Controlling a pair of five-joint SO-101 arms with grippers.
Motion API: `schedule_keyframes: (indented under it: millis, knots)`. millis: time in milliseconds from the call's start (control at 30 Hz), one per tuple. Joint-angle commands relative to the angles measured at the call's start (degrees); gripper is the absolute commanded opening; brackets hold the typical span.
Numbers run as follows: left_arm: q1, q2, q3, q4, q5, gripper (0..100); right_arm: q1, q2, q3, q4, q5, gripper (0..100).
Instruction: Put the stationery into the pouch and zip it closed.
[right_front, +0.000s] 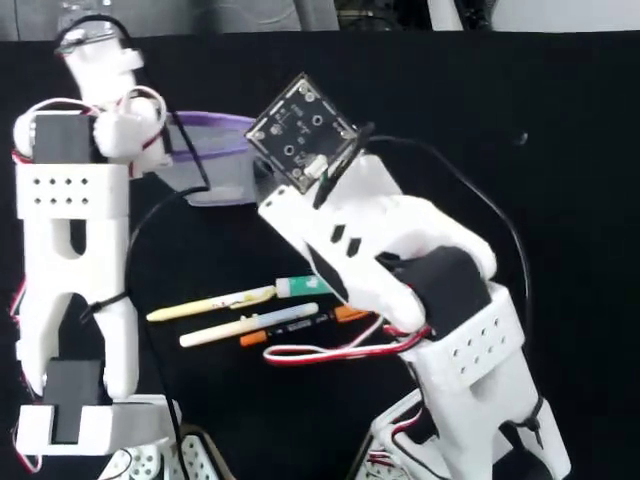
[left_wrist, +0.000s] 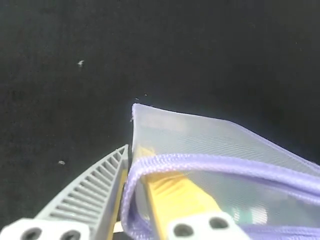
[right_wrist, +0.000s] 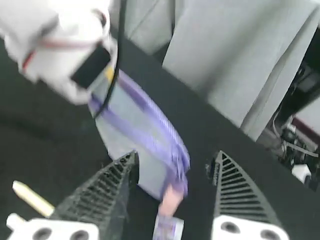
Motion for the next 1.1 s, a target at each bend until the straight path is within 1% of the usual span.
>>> schedule_keyframes:
  millis: [0,133,200,467,633,767,900,1067]
  knots:
    - [-4.44,0.97,-0.13,-2.02,0.26,3,1.14,-1.8,-0.04,4.04,0.35,23.4]
    - [-8.84,0.97,-0.31,-3.6,0.26,3,1.14,-1.36,3.12,7.47,0.79,23.0]
    - [-11.21,0.97,-0.57,-4.13,0.26,3,0.79,-1.19,7.6,6.77,3.16,23.0]
    - [-16.84,0.97,-2.42,-4.22,0.26,3,-6.24,-0.84,28.97,-4.57,11.34,23.0]
    - [-18.77,0.97,-2.33,-5.27,0.35,3,-12.57,-0.31,37.76,-12.57,14.95,23.0]
    - [-20.26,0.97,-2.42,-5.36,0.35,3,-15.21,5.93,37.58,-15.21,14.15,23.0]
    - [-20.79,0.97,-2.51,-5.36,0.35,3,-15.21,16.57,33.54,-17.58,14.42,23.0]
    - [-20.7,0.97,-2.51,-5.36,0.35,3,-15.3,28.18,26.24,-17.32,14.51,23.0]
